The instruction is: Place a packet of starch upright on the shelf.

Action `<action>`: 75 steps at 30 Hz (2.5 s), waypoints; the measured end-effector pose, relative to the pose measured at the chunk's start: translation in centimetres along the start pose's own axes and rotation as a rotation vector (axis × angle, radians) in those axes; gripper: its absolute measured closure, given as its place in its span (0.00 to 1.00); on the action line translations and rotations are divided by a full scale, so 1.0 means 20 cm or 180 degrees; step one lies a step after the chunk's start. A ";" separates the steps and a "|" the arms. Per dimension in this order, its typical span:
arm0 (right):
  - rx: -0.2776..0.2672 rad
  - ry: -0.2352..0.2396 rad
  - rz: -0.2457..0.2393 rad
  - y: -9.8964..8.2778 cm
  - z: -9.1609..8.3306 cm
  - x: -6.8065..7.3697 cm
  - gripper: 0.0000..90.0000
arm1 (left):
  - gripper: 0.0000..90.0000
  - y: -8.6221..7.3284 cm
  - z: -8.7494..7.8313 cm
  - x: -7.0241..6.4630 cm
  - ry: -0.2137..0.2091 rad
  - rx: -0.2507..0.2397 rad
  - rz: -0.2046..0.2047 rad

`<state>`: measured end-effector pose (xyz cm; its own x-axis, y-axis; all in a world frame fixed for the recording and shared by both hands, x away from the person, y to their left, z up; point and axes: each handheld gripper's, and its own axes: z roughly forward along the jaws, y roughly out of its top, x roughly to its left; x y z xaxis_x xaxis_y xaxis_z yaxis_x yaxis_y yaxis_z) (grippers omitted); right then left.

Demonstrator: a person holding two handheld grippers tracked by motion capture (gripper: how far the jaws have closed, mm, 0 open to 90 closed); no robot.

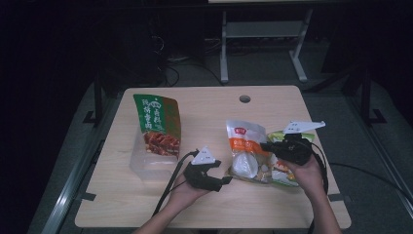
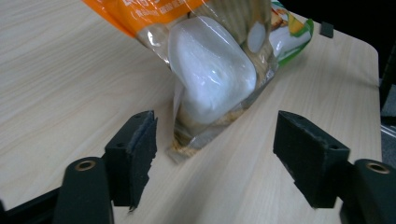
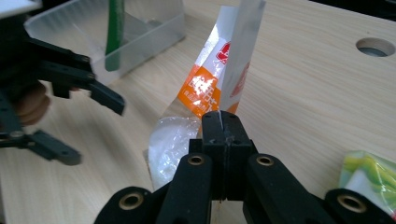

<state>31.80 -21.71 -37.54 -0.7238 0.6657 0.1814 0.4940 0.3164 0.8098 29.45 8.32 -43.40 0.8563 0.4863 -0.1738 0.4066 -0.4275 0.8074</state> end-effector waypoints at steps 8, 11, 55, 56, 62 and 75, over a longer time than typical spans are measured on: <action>-0.0093 0.0122 -0.0096 0.00 0.00 0.05 1.00 | 0.42 0.02 0.06 0.06 -0.0009 0.0070 -0.0144; -0.0099 0.0152 -0.0141 0.01 0.00 0.07 1.00 | 0.45 0.03 0.08 0.08 -0.0059 0.0045 -0.0257; 0.0390 0.0376 -0.0087 0.04 0.23 0.11 0.87 | 1.00 0.01 0.02 0.05 0.0279 -0.0052 0.0090; 0.0413 0.0399 -0.0095 0.04 0.24 0.11 0.92 | 1.00 0.01 0.02 0.05 0.0277 -0.0050 0.0091; 0.0440 0.0335 -0.0187 0.04 0.25 0.14 0.99 | 0.96 0.00 0.00 0.05 0.0281 -0.0026 0.0084; 0.0242 0.0302 -0.0331 0.06 0.18 0.22 1.00 | 0.65 -0.08 -0.08 0.01 0.0348 0.0088 0.0113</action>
<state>30.97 -16.03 -37.65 -0.8135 0.5610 0.1535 0.4464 0.4330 0.7831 28.47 10.26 -43.77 0.8311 0.5501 -0.0817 0.3866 -0.4659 0.7959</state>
